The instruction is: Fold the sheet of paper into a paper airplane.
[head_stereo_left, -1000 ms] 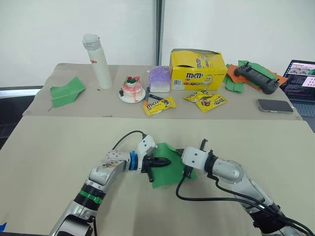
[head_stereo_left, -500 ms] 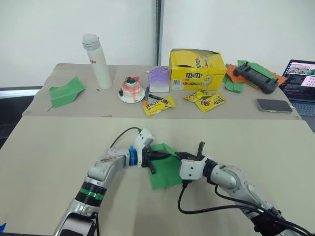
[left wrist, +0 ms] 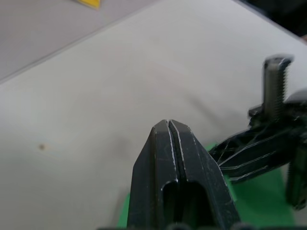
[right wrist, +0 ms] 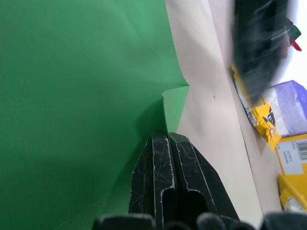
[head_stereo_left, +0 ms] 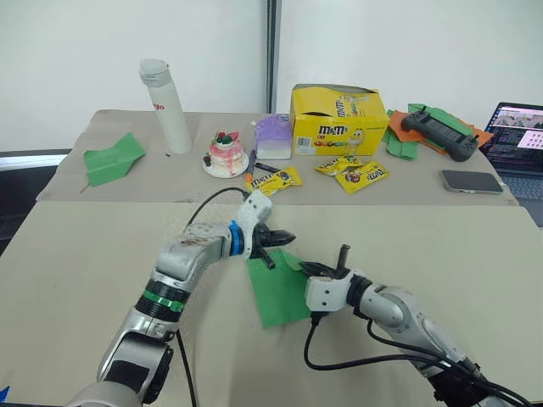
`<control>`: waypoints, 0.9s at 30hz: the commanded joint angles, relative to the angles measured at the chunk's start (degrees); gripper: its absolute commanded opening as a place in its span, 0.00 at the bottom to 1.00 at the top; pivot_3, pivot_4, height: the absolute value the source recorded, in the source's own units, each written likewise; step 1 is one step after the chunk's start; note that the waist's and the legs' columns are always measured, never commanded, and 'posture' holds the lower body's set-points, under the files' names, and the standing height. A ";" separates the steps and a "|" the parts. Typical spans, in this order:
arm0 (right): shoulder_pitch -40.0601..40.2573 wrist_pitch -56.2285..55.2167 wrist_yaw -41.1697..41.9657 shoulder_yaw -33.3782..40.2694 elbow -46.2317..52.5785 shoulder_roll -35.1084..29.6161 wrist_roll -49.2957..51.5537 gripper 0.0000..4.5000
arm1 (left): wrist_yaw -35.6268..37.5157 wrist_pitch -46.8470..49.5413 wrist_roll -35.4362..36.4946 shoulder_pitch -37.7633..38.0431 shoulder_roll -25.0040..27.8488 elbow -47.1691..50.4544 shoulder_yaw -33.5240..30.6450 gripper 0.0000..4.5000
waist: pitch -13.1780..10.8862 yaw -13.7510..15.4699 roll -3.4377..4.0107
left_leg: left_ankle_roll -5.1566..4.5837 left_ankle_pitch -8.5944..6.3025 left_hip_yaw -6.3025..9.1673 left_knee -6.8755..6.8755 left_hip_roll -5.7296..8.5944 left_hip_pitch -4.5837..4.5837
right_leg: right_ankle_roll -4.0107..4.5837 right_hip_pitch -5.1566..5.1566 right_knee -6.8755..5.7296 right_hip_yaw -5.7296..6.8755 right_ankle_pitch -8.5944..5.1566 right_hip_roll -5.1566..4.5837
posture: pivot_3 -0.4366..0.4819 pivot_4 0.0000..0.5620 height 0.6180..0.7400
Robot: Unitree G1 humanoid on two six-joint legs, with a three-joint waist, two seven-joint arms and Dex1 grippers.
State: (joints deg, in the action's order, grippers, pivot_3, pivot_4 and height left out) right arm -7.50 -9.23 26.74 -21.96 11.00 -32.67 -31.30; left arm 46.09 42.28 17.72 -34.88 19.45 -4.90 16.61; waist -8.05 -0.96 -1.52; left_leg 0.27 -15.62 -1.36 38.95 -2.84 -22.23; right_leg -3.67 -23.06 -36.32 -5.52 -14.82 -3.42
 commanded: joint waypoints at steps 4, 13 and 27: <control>0.53 -1.36 -0.47 -0.30 0.50 -0.04 -2.61 0.00 | 0.30 -3.52 -3.18 -0.15 -1.42 -2.13 2.31 0.00 | 0.00 0.06 0.00 | 0.02 0.01 0.00 0.00 0.00 -0.01 | 0.00 -0.01 0.00 0.00 0.00 0.00 | 0.48 0.27 1.00; 1.06 -0.99 0.17 0.29 0.15 0.20 -2.03 0.00 | 1.11 -3.90 -4.91 1.36 -1.80 -4.69 3.37 0.00 | 0.01 0.06 -0.01 | 0.02 0.01 0.00 0.00 0.00 0.01 | 0.00 0.01 -0.01 0.00 0.00 0.00 | 0.48 0.27 1.00; 0.07 -1.97 2.10 -0.23 -0.46 -1.09 -2.73 0.00 | 3.86 -2.48 -3.90 1.70 -2.78 -3.66 4.01 0.00 | 0.03 0.28 -0.03 | 0.02 0.01 0.00 0.02 0.01 0.04 | 0.00 0.08 0.01 0.00 0.00 0.00 | 0.48 0.27 1.00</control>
State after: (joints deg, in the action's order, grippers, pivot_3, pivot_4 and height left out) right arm -7.73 -10.59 28.30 -21.71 11.10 -33.16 -33.07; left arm 48.84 38.71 13.55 -33.86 17.04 -9.48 19.40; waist -8.03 -0.67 -1.55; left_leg 0.29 -15.61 -1.36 38.97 -2.83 -22.19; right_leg -3.67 -22.97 -36.30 -5.52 -14.82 -3.43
